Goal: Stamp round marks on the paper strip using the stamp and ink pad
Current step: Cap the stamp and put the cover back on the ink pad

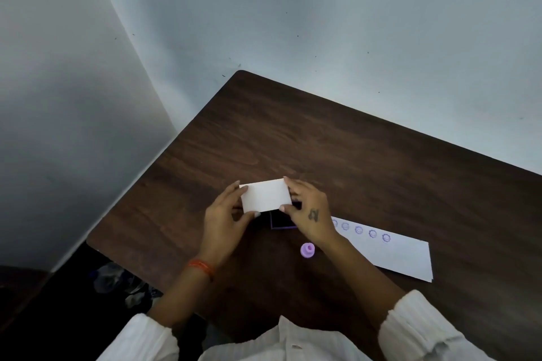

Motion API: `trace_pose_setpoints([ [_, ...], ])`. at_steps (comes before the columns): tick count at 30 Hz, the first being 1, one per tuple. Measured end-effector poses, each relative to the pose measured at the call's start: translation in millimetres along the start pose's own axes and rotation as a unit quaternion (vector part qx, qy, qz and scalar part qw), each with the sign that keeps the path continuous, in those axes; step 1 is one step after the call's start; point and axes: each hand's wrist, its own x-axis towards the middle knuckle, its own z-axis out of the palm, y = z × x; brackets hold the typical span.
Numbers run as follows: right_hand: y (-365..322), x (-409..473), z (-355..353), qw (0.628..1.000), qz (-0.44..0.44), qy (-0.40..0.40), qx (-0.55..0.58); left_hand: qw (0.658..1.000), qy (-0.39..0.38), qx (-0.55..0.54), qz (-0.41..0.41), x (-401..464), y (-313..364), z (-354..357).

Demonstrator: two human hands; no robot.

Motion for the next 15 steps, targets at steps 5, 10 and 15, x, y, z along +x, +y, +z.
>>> trace_pose_setpoints([
  [5,18,-14,-25,0.991,0.099,0.065,0.063,0.999,-0.036,0.001,0.021,-4,15,30],
  [10,31,-28,-26,0.984,0.149,0.087,0.050,0.997,-0.073,0.015,0.003,-18,10,53],
  [15,38,-32,-15,0.978,0.188,0.081,0.050,0.996,-0.078,0.048,-0.002,-26,2,59],
])
